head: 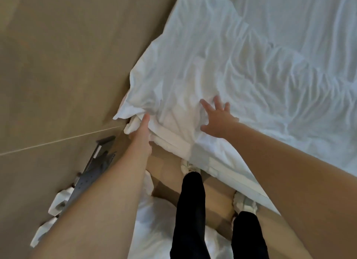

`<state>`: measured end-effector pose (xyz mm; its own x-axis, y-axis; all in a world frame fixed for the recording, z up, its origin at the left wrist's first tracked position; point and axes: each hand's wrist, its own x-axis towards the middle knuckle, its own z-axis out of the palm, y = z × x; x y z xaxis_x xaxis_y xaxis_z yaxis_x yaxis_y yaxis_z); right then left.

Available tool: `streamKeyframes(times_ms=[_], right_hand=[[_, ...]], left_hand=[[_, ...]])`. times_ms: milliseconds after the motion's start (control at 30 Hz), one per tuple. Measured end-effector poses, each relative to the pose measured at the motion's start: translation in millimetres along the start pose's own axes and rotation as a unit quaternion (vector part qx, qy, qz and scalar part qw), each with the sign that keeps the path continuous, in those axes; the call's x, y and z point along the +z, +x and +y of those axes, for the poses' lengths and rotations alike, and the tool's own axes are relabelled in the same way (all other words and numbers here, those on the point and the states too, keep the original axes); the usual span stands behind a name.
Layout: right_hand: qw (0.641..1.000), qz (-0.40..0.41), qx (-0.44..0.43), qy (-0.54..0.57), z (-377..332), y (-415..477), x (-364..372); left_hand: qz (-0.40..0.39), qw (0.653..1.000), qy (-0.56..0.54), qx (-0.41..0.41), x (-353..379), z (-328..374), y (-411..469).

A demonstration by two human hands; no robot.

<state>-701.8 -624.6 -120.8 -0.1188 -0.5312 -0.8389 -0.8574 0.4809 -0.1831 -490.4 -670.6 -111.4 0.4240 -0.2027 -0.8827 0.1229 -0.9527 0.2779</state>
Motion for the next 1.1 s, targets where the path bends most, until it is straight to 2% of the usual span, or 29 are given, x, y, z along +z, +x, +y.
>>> streamKeyframes(times_ms=[67,167,267,300,367,467,533,567,633,667,733,833,867,900,967,1033,1100], right_hand=[[1.000,-0.015,-0.008,0.024,3,26,12],[0.999,-0.029,-0.019,0.018,10,44,22],[0.988,-0.039,-0.045,0.140,7,29,9],[0.973,-0.035,-0.060,0.221,3,17,-5],[0.916,-0.039,-0.053,0.397,-9,-3,-32],[0.859,-0.038,-0.037,0.509,-36,-37,-91],[0.855,-0.038,-0.022,0.516,-48,-57,-133],[0.868,-0.020,-0.011,0.495,-51,-66,-150],[0.914,0.066,-0.016,0.400,-40,-81,-176],[0.928,0.121,-0.013,0.353,-27,-88,-184],[0.930,0.179,0.003,0.322,17,-108,-192],[0.901,0.205,0.050,0.379,124,-157,-180],[0.893,0.203,0.068,0.396,167,-176,-168],[0.883,0.197,0.086,0.417,209,-195,-153],[0.864,0.185,0.109,0.456,285,-233,-117],[0.832,0.184,0.123,0.509,349,-272,-78],[0.766,0.183,0.131,0.602,408,-306,-37]], left_hand=[[0.021,0.999,-0.015,0.021,5,0,22],[0.049,0.996,0.038,0.065,6,-1,40],[0.044,0.991,0.050,0.113,1,-2,17],[0.034,0.989,0.050,0.136,-1,-2,0],[0.008,0.977,0.082,0.197,-2,-4,-32],[-0.085,0.933,0.127,0.325,-2,-6,-95],[-0.152,0.879,0.195,0.407,1,-16,-126],[-0.175,0.847,0.243,0.439,4,-22,-141],[-0.217,0.783,0.302,0.499,11,-35,-163],[-0.235,0.768,0.307,0.510,14,-42,-175],[-0.253,0.761,0.295,0.519,19,-58,-206],[-0.258,0.770,0.247,0.528,30,-95,-255],[-0.260,0.763,0.230,0.546,37,-110,-272],[-0.276,0.742,0.218,0.570,47,-128,-290],[-0.310,0.671,0.227,0.634,75,-167,-326],[-0.342,0.566,0.264,0.702,110,-218,-367],[-0.396,0.463,0.311,0.730,148,-280,-394]])
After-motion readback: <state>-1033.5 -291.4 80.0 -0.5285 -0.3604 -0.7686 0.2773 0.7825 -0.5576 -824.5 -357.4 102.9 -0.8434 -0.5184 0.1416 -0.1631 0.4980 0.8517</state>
